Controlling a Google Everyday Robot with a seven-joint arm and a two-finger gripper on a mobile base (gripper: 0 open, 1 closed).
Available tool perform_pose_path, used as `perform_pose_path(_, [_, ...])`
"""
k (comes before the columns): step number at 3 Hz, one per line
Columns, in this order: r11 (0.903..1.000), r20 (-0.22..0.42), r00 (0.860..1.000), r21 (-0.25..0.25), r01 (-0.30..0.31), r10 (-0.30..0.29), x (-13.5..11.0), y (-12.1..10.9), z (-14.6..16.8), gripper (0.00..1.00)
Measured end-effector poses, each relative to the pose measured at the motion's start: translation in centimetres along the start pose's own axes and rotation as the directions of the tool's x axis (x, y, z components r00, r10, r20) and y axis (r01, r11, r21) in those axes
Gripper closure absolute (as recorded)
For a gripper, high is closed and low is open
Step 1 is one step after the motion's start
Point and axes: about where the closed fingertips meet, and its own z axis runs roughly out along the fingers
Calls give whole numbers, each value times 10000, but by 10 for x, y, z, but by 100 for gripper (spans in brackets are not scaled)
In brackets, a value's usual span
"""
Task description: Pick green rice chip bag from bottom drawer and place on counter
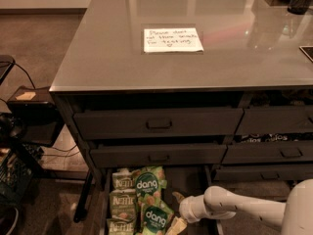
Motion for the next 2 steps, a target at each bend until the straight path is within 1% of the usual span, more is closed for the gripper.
perform_pose_path(1, [9996, -56, 9997, 123, 258, -257, 4, -11, 18, 0])
perform_pose_path(2, [9994, -203, 9993, 98, 325, -323, 11, -20, 35, 0])
